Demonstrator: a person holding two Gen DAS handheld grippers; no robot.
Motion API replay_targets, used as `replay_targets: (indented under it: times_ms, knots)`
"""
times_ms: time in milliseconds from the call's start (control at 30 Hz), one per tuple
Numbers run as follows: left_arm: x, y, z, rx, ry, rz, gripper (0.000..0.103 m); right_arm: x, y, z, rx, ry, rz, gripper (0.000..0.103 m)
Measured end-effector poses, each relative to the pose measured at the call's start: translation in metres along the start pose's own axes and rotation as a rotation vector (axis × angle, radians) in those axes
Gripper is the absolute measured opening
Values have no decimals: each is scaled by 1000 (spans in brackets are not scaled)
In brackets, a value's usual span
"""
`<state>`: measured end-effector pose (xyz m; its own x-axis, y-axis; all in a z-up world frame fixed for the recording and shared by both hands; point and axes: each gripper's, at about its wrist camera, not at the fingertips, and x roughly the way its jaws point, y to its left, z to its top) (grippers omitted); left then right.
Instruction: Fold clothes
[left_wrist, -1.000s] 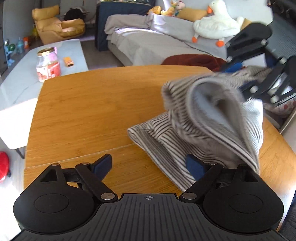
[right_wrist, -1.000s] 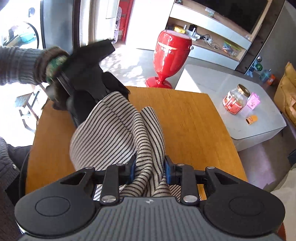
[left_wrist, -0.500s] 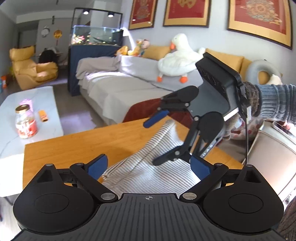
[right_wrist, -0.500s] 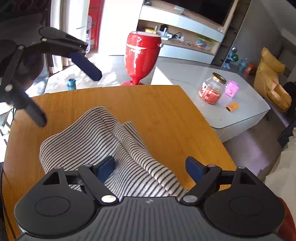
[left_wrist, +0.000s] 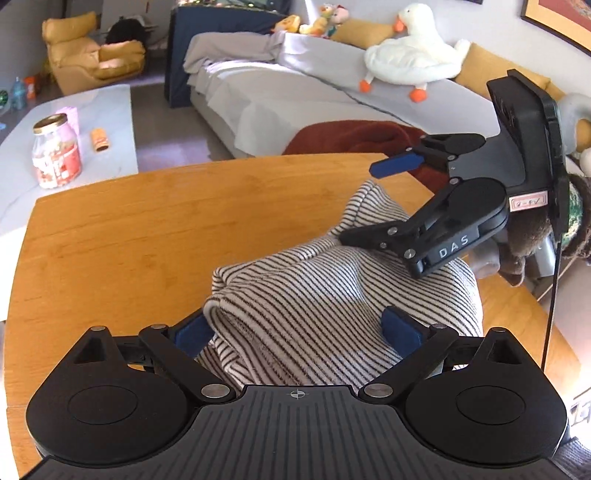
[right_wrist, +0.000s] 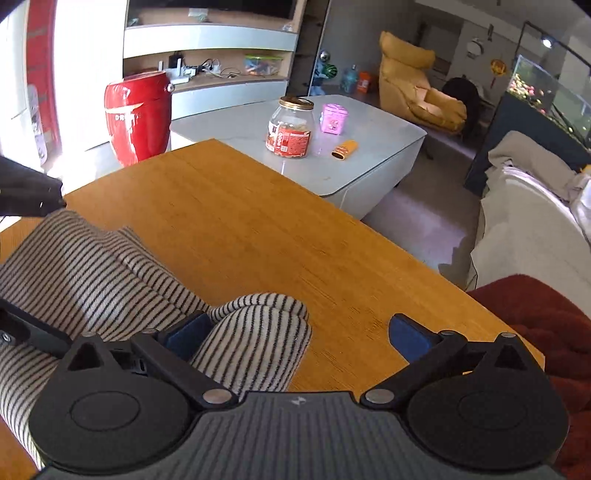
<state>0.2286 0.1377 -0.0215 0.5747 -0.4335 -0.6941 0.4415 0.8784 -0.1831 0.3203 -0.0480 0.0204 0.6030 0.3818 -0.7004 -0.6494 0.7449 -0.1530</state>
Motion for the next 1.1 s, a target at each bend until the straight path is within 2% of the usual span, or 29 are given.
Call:
replay_targets:
  times_ms: [233, 367, 433, 500, 533, 633, 700, 800, 900, 1000, 1100]
  knots:
    - [-3, -4, -2, 24, -3, 2, 102, -48, -5, 6, 29, -94, 12, 103]
    - [-5, -4, -5, 19, -6, -2, 102, -67, -13, -3, 126, -159, 14, 103]
    - [-5, -3, -5, 19, -9, 1, 102, -57, -14, -9, 164, -119, -34, 103]
    - [-5, -3, -4, 15, -20, 11, 102, -30, -9, -18, 166, -7, -120, 103]
    - [-8, -4, -2, 21, -30, 20, 102, -16, -6, -25, 164, 23, -136, 103]
    - [-21, -11, 5, 66, -68, 34, 101, -5, 1, -35, 201, -25, -168, 103]
    - [-33, -18, 10, 114, -98, 35, 101, -7, 2, -31, 195, -22, -175, 103]
    - [-26, -21, 17, 134, -88, 24, 101, -16, -4, -31, 234, -29, -160, 103]
    - [-15, -22, 23, 145, -67, 11, 101, -36, -15, -37, 363, -55, -126, 103]
    - [4, -11, 23, 107, -31, 2, 102, -65, -23, -51, 514, -66, -55, 103]
    - [12, 2, 22, 45, -24, -30, 102, -85, -22, -71, 607, -29, 46, 103]
